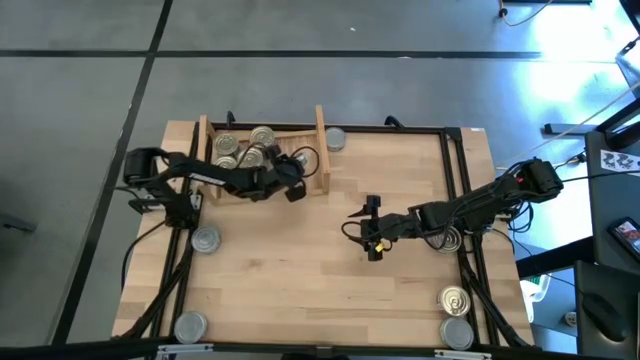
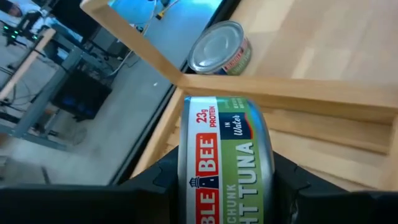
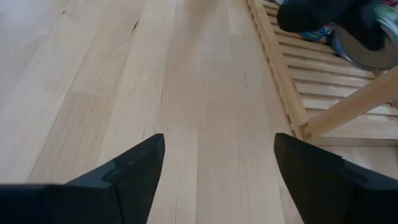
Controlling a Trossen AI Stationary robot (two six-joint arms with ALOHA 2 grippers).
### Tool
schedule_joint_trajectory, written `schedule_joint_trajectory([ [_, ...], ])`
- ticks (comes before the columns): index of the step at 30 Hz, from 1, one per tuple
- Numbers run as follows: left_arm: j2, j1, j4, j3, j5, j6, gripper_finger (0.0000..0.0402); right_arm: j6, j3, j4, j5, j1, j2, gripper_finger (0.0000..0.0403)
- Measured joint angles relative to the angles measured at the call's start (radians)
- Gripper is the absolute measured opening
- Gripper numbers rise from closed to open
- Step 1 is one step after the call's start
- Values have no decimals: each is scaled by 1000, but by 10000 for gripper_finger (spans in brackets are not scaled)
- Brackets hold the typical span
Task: Stack canned seafood by type on shelf
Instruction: Put the green tuna can on the shelf
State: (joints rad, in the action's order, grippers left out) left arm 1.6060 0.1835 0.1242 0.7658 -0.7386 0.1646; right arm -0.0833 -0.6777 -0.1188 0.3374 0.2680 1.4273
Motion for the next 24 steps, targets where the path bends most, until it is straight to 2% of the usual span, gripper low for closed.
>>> schedule_joint_trajectory([
  [8, 89, 81, 19, 78, 3, 72, 140, 0, 0, 1, 0, 0, 0, 303],
  [11, 129, 108, 82, 82, 57, 99, 140, 0, 0, 1, 0, 0, 0, 303],
  [19, 216, 191, 244, 83, 71, 179, 140, 0, 0, 1, 0, 0, 0, 303],
  [24, 244, 239, 278, 83, 170, 178, 147, 0, 0, 1, -1, 0, 0, 303],
])
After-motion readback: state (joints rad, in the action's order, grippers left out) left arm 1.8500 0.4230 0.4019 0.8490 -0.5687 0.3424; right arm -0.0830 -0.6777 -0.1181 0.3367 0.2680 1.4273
